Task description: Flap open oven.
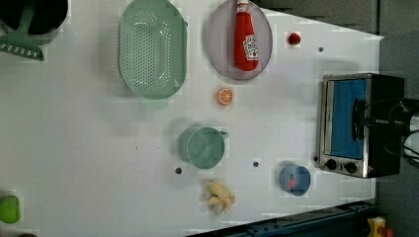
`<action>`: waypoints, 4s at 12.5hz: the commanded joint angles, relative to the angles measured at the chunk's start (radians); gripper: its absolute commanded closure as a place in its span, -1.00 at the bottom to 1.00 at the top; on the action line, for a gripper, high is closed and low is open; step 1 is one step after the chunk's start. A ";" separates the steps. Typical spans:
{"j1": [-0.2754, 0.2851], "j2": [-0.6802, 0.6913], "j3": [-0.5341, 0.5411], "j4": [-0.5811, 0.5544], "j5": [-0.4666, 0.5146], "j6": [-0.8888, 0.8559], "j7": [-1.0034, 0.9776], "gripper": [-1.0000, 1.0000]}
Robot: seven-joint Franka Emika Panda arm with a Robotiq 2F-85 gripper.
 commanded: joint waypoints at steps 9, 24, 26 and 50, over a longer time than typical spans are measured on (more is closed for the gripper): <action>0.075 0.023 0.124 -0.031 -0.260 -0.036 0.306 0.65; 0.183 0.279 0.249 -0.009 -0.640 -0.100 0.922 0.65; 0.204 0.332 0.252 0.011 -0.659 -0.089 0.976 0.65; 0.214 -0.206 0.208 0.241 0.124 -0.478 1.090 0.65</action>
